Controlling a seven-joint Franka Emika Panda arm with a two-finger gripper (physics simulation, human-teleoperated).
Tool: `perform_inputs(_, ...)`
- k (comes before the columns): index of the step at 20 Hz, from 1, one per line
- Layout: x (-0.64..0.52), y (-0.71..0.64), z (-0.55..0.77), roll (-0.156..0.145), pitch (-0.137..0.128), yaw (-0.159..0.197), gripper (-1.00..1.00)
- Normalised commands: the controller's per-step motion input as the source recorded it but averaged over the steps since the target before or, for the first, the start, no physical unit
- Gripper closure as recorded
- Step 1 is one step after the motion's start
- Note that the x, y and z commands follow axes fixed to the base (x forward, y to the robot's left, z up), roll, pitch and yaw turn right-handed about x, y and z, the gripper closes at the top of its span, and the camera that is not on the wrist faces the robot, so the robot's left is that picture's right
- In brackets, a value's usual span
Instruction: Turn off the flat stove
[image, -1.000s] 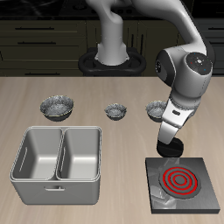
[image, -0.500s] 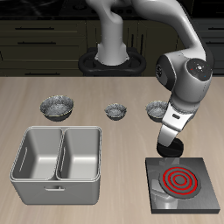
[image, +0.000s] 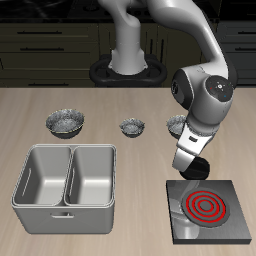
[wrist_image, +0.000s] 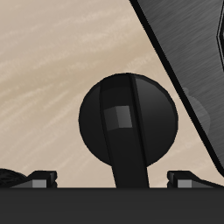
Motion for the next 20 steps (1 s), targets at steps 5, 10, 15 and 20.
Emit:
perform_inputs(5, 0.05, -0.14, -0.11, 0.000, 0.044, -0.012, -1.00)
perform_inputs(10, 0.05, 0.01, -0.10, 0.026, 0.038, -0.022, 1.00)
perform_inputs(15, -0.01, 0.09, -0.05, 0.032, 0.003, 0.001, 1.00)
perform_inputs(20, -0.06, 0.14, 0.06, 0.065, -0.022, -0.042, 1.00)
